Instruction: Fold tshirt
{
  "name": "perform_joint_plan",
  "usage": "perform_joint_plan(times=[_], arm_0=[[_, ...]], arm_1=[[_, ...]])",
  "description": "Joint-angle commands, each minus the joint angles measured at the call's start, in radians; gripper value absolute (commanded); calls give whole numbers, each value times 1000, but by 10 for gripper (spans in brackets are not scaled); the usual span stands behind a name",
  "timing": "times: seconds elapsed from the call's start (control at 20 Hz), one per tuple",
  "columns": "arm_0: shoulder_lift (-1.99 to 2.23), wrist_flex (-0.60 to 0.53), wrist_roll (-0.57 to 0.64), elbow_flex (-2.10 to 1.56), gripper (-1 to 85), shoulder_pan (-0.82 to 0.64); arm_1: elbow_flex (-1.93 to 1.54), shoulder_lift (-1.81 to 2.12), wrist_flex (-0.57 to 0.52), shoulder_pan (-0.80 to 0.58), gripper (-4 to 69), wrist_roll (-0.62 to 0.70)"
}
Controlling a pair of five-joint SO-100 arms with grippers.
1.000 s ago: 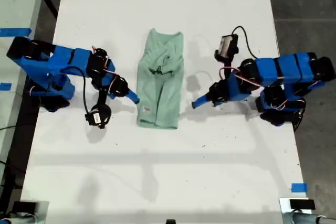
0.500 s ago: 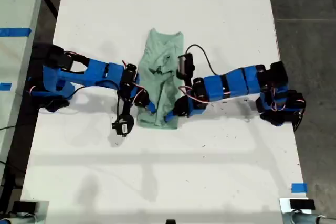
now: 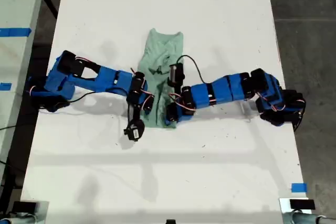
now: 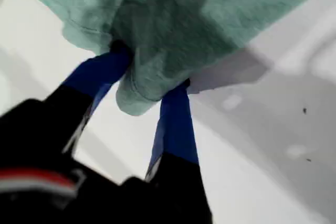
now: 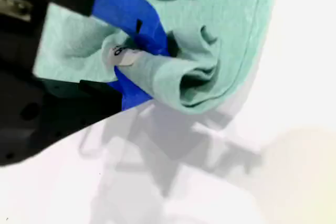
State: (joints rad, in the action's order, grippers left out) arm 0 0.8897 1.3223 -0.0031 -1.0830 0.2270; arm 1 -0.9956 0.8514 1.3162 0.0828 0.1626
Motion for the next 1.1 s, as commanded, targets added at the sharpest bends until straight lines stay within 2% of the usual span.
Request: perform_joint_plan(times=[0.0,0.2,0.4,0.5,0.6,0.7,0.85,0.95,1.05], arm_0=[[-3,-9,-21,15,1,17],[-2,23,20,130,1,64],[-3,35,100,336,1,172],[12,-12,109,379,0,238],[25,-92,103,383,0,295],[41,-144,97,388,0,325],[110,-94,137,377,0,284],[179,-2,222,370,0,196],[239,77,351,368,0,69]], arm_1=[[-6,-5,8,17,-17,-14],[-3,97,74,55,-16,-11],[34,252,138,184,-16,-25],[100,268,138,273,-16,-43],[152,262,80,353,-16,-64],[179,268,54,383,-16,-77],[173,333,150,310,-16,-17],[140,414,245,204,-16,77],[48,523,293,64,-16,199]])
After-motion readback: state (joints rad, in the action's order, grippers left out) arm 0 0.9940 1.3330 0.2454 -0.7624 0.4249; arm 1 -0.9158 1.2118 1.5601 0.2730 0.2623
